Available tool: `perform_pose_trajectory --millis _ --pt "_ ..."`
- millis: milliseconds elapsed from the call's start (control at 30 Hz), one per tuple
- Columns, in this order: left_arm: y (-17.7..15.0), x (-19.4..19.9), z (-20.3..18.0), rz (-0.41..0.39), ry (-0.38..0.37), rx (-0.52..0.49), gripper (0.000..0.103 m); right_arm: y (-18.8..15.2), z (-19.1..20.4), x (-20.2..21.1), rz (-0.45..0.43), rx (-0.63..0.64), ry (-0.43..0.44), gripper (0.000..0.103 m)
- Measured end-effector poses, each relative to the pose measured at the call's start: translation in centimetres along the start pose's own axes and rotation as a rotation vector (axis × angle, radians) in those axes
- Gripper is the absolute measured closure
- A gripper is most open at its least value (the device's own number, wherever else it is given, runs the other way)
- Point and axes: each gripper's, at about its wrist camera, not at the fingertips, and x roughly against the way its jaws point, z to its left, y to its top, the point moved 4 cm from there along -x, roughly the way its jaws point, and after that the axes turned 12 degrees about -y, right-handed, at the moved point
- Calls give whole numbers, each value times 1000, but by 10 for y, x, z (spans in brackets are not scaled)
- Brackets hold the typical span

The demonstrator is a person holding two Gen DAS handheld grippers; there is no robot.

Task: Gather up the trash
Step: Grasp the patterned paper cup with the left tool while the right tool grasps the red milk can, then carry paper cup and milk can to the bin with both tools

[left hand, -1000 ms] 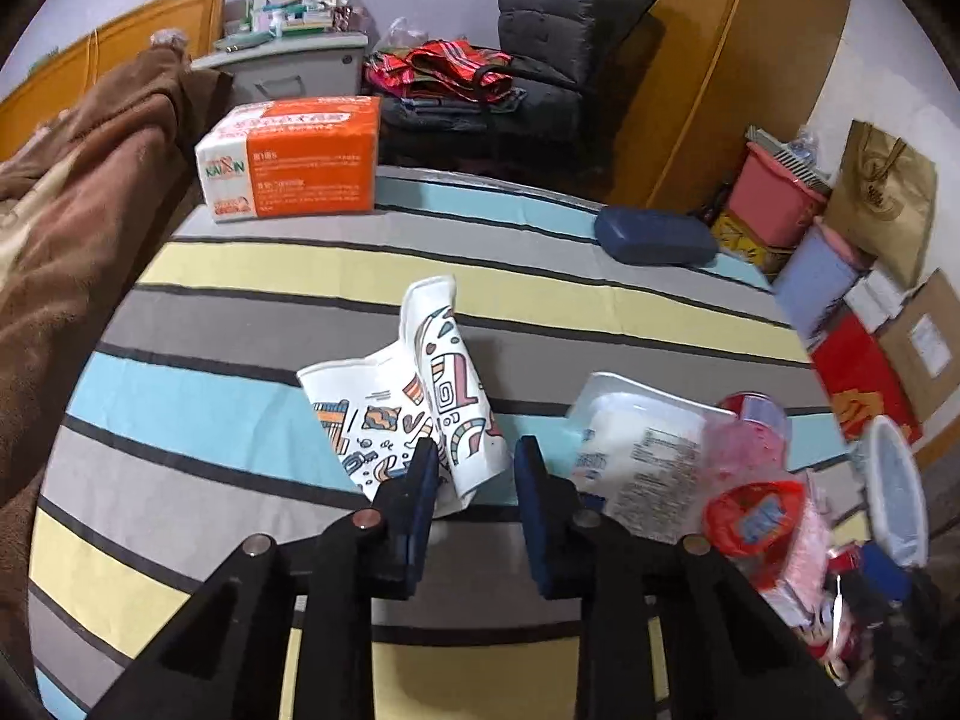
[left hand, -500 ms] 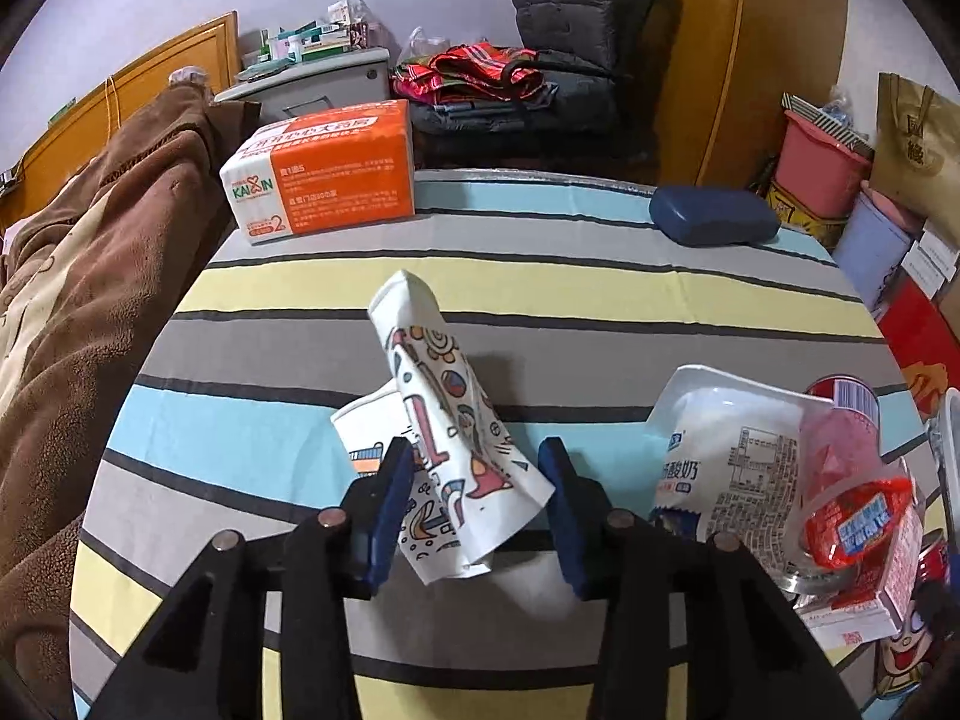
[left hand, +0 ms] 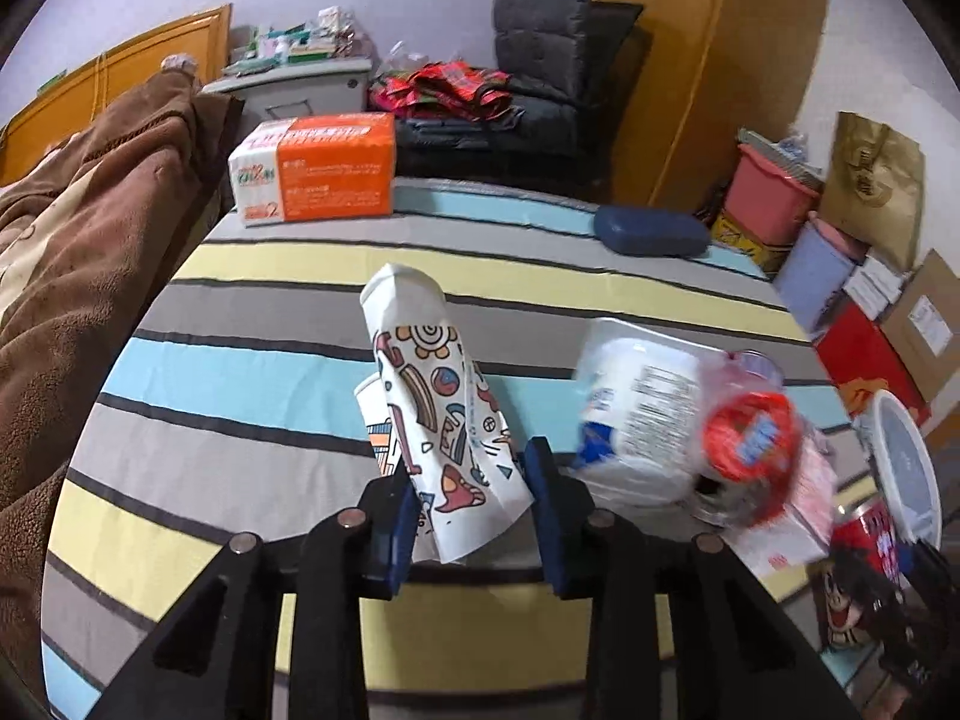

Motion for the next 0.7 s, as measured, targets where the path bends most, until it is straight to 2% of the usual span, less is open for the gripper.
perform_pose_trajectory --millis 333,700 --pt "-6 34 -50 -39 -69 -73 68 6 -18 22 -70 -59 -9 49" --pt "-7 48 -138 -62 -168 -230 68 10 -65 51 -144 -151 -66 49"
